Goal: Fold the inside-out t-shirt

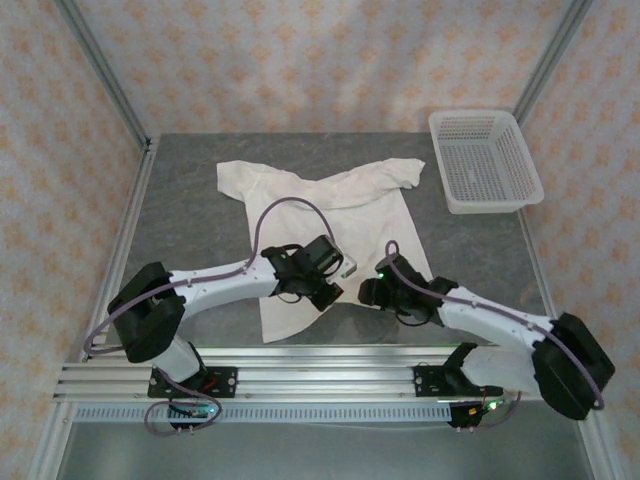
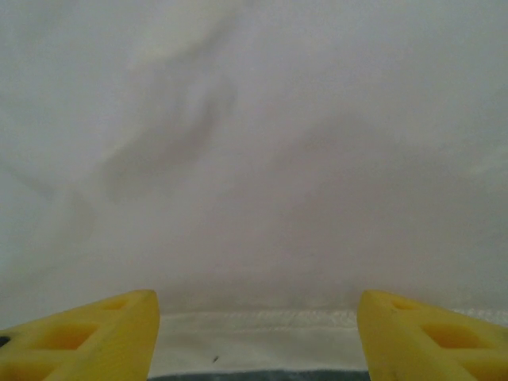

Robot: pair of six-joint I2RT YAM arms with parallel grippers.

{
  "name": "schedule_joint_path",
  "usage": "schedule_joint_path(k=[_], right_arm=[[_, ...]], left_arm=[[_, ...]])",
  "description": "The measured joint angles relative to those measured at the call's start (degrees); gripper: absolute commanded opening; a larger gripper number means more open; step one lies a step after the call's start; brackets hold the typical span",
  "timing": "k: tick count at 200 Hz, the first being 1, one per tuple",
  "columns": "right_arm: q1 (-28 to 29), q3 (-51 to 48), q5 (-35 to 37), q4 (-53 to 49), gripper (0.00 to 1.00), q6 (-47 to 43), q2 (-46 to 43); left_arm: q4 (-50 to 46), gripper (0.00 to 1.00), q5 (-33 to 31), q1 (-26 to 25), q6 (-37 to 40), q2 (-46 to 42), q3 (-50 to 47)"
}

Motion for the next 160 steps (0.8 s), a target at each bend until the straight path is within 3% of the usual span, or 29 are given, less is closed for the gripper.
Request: schedule_joint_path(k=[9,24,40,74,124,141,160], right_arm=[[0.5,0.3,-0.1,0.9,0.52,0.2,2.3],[1.0,0.7,-0.6,3.3,0.19,1.2,6.1],[1.2,0.7,-0.9,5.8,0.00,2.5,8.5],[1.2,1.4,0.8,6.4,0.00,4.8,7.6],[1.2,6.2,7.3,2.3,0.00,3.6,-4.6],[1.2,6.6,8.0,2.3,0.37,1.6,-6.5],[1.3,6.4,7.6,2.5,0.53,-3.2,-6.4]], left_arm=[[0.2,0.00,0.2,0.0,0.0,-0.2,0.0],[0.3,0.00,0.5,0.2,0.0,-0.3,0.0],[0.3,0.00,0.5,0.4,0.0,-0.3,0.0],[0.4,0.00,0.3,0.5,0.0,-0.3,-0.9],[0.4,0.00,-1.5,0.7,-0.2,-0.3,-1.7],[0.4,0.05,-1.9,1.1,-0.5,-0.3,-1.7],[0.4,0.08,-1.8,1.6,-0.5,-0.3,-1.7]])
